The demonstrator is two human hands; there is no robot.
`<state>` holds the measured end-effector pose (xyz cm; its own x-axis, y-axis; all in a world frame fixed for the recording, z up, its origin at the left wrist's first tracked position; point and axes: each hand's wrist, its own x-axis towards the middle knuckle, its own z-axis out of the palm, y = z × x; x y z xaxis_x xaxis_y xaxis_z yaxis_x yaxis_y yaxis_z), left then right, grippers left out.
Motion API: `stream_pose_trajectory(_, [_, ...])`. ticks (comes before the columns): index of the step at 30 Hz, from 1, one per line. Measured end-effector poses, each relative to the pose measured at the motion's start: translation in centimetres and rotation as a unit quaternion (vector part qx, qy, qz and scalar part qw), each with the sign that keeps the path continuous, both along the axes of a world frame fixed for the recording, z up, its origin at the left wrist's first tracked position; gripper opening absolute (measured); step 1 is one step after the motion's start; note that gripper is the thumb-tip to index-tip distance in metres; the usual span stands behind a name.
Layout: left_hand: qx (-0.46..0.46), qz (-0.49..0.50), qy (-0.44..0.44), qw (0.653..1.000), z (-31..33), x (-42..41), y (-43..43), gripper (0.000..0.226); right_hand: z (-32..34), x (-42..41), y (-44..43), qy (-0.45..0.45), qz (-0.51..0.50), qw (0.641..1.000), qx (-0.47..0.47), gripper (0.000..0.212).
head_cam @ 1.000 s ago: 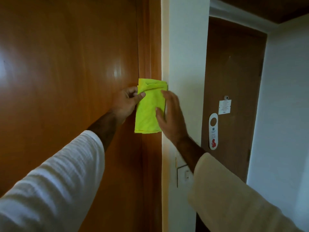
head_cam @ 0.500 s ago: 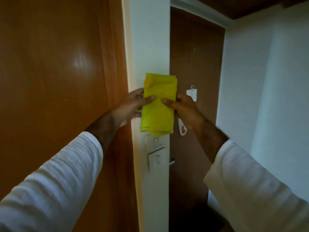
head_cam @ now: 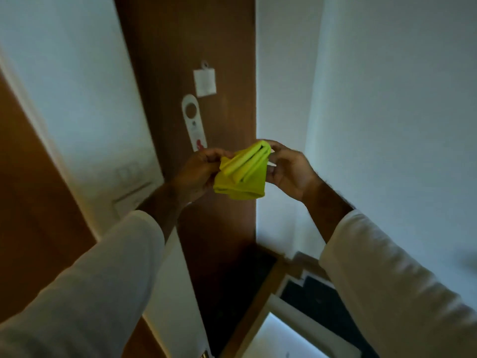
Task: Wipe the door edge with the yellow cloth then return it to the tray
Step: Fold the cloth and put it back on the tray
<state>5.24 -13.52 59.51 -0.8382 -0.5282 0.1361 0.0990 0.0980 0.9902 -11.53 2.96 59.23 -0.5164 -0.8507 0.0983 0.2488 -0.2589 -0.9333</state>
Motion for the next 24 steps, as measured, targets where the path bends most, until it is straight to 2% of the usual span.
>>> stream_pose_trajectory(2, [0.011, -0.006, -0.026, 1.000, -3.4, -3.2, 1.2, 0.043, -3.4, -2.5, 1.4, -0.032, -0.003, 0.997, 0.066, 0.032])
stream_pose_trajectory(4, [0.032, -0.009, -0.050, 0.998, -7.4, -5.9, 2.2, 0.038, -7.6, -4.6, 2.4, -0.025, -0.003, 0.989, 0.144, 0.051])
stream_pose_trajectory(6, [0.071, -0.012, -0.080, 0.994, -12.4, -8.2, 3.4, 0.036, -12.8, -6.6, 3.8, -0.037, 0.008, 0.982, 0.183, 0.042])
stream_pose_trajectory(9, [0.159, -0.010, -0.125, 0.979, -22.1, -11.6, 5.0, 0.034, -22.4, -9.5, 6.0, -0.108, 0.034, 0.970, 0.215, 0.024])
stream_pose_trajectory(12, [0.280, 0.002, -0.192, 0.940, -29.0, -11.9, 7.4, 0.030, -30.2, -9.8, 7.6, -0.118, -0.006, 0.955, 0.271, 0.037])
stream_pose_trajectory(14, [0.273, -0.021, -0.262, 0.925, -34.6, -12.3, 8.7, 0.033, -36.3, -9.8, 8.6, -0.121, -0.025, 0.945, 0.303, 0.040])
stream_pose_trajectory(17, [0.213, -0.073, -0.339, 0.914, -43.6, -11.7, 10.6, 0.039, -45.4, -8.4, 10.4, -0.162, -0.040, 0.926, 0.339, 0.032])
stream_pose_trajectory(20, [0.157, -0.005, -0.388, 0.908, -51.3, -10.8, 11.9, 0.052, -53.4, -6.5, 11.7, -0.184, -0.029, 0.903, 0.388, 0.025])
stream_pose_trajectory(24, [0.098, 0.046, -0.450, 0.887, -61.0, -9.9, 13.4, 0.052, -62.8, -3.4, 12.3, -0.187, -0.129, 0.865, 0.447, 0.046])
